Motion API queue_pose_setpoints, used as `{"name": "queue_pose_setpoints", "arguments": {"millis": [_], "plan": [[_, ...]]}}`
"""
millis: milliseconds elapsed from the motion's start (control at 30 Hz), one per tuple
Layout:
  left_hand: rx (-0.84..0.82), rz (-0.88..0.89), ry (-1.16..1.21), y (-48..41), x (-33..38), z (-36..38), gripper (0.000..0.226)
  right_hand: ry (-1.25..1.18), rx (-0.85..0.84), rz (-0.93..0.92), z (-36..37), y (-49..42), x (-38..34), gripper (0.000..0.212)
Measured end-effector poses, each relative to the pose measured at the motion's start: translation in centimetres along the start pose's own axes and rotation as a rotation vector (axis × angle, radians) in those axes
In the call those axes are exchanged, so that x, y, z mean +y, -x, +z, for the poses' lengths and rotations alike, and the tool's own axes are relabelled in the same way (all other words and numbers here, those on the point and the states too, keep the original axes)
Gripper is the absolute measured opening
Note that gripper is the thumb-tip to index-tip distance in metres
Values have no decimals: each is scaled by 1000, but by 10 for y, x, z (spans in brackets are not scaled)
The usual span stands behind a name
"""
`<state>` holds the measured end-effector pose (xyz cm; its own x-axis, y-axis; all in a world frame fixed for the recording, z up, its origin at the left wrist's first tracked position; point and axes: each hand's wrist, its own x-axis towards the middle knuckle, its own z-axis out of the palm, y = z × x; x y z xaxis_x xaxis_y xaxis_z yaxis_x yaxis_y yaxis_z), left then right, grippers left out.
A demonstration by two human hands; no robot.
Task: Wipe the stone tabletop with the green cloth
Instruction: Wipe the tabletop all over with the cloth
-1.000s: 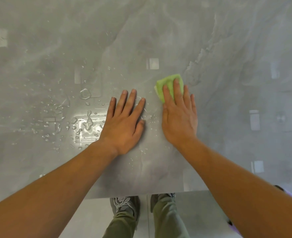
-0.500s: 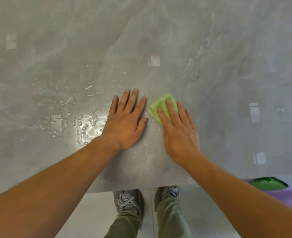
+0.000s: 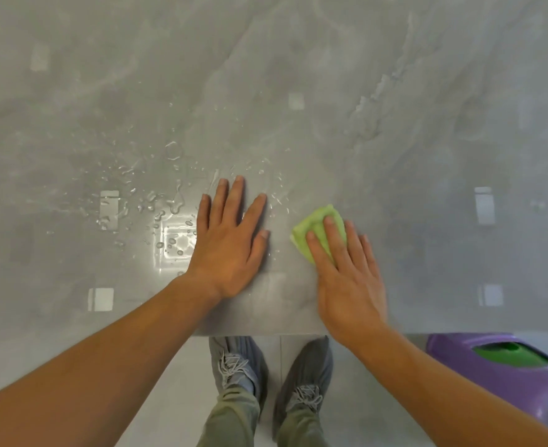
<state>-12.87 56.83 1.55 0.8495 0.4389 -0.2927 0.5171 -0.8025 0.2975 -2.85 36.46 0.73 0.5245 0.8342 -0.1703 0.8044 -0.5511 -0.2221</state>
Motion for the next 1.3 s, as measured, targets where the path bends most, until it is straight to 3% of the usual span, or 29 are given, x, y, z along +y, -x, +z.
{"name": "queue_pose_setpoints", "arguments": {"millis": [67, 233, 433, 633, 867, 1000, 1067, 1233, 1300], "plan": [[-2, 4, -13, 1, -2, 2, 65, 11, 5, -40, -6, -29, 7, 66], [-4, 17, 12, 0, -7, 7, 64, -71, 59, 172, -14, -97, -10, 72], [-37, 26, 85, 1, -9, 3, 69, 45, -37, -217, -2, -26, 2, 72], [-25, 46, 160, 0, -15, 4, 70, -69, 93, 105, -5, -71, -8, 66], [-63, 49, 285, 1, -17, -7, 68, 26, -7, -240, 3, 2, 5, 67], [-59, 70, 315, 3, -21, -10, 63, -60, 88, 76, -1, -39, -7, 67], [-12, 90, 328, 10, -25, -9, 61, -64, 110, 129, 4, -40, -29, 71], [14, 109, 178, 38, -27, 0, 65, 60, -24, -318, 15, 19, -35, 70], [-1, 100, 165, 46, -27, 4, 66, 98, -45, -373, 10, 14, -20, 67]]}}
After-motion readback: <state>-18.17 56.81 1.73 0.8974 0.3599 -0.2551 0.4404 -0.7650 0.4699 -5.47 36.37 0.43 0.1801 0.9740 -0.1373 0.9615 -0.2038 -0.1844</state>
